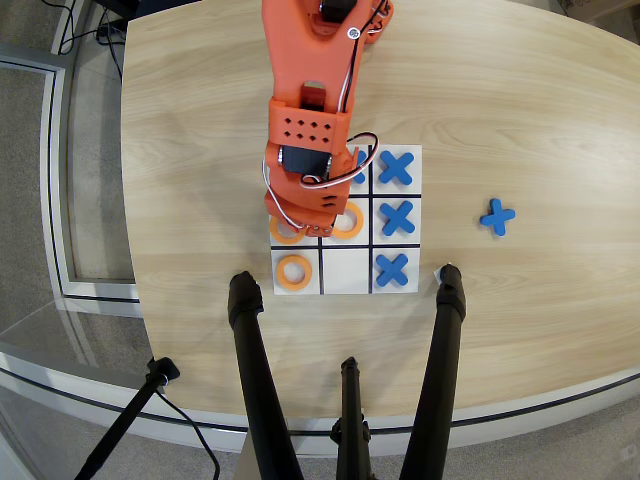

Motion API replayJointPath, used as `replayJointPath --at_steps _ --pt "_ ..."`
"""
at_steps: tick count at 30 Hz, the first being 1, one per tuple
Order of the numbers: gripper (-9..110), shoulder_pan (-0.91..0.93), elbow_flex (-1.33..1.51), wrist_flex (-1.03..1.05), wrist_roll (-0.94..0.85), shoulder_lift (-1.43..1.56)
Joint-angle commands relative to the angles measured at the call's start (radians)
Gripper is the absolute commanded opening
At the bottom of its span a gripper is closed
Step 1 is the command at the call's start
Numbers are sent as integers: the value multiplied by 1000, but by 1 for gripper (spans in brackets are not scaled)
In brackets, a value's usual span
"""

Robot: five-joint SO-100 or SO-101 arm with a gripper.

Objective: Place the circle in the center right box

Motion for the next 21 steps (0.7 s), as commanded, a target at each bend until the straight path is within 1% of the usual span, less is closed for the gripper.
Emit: replayJointPath --at_steps 1,17,21 --pt "0 -3 6 -9 -8 0" --pt "0 -20 28 -41 0 -14" --pt "7 -6 21 -43 -3 -11"
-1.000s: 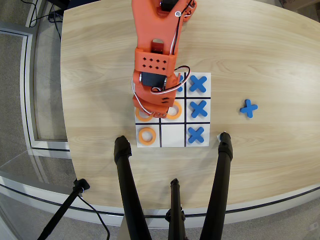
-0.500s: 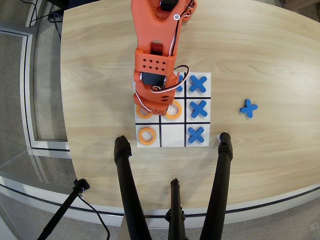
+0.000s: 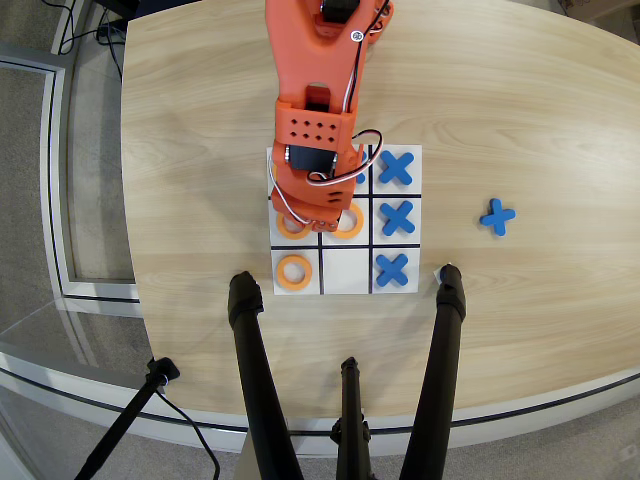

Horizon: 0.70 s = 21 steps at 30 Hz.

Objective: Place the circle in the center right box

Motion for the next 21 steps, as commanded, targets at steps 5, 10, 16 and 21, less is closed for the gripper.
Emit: replayJointPath --at_steps 5,10,16,21 --pt "13 28 -38 -6 2 18" --pt "13 41 -150 97 14 54" --pt "13 67 -319 370 40 175" --pt "13 100 -207 489 41 396"
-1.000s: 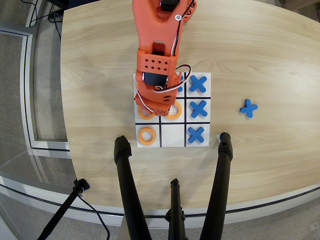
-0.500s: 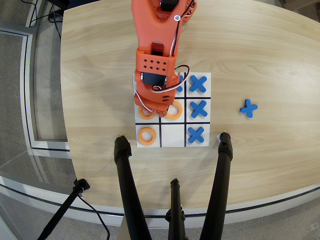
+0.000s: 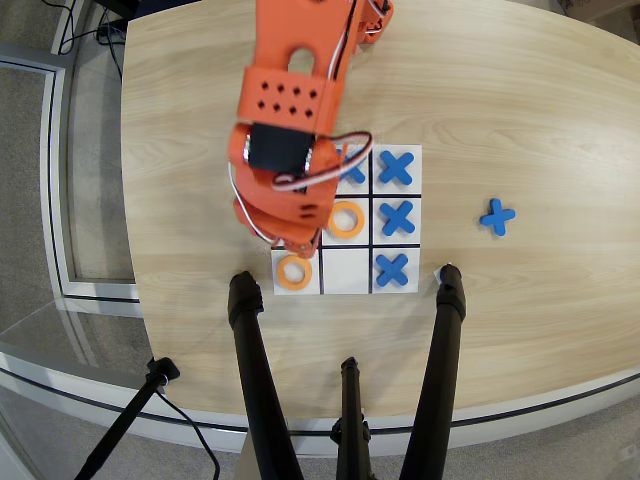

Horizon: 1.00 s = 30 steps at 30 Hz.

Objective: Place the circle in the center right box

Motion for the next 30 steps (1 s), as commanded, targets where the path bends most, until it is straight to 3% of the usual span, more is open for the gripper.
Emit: replayJointPath --at_steps 1,7,12,19,30 --pt "13 28 97 49 3 196" --pt "13 66 483 104 -57 626" --pt "13 -5 874 112 -135 1071" --pt "12 -130 1114 337 -170 1454" --pt "0 -224 1215 523 -147 1537"
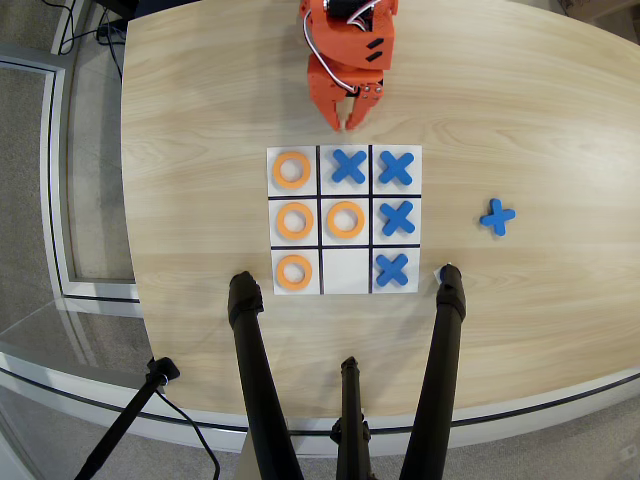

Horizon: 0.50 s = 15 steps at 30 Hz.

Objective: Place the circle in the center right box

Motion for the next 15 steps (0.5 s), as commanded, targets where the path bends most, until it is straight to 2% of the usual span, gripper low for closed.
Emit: replayJointPath --at_steps 1,6,11,15 --pt "0 49 57 60 6 -8" --pt "0 342 57 61 -8 -14" --pt "0 795 57 64 -178 -23" --pt "0 1106 57 61 -196 -3"
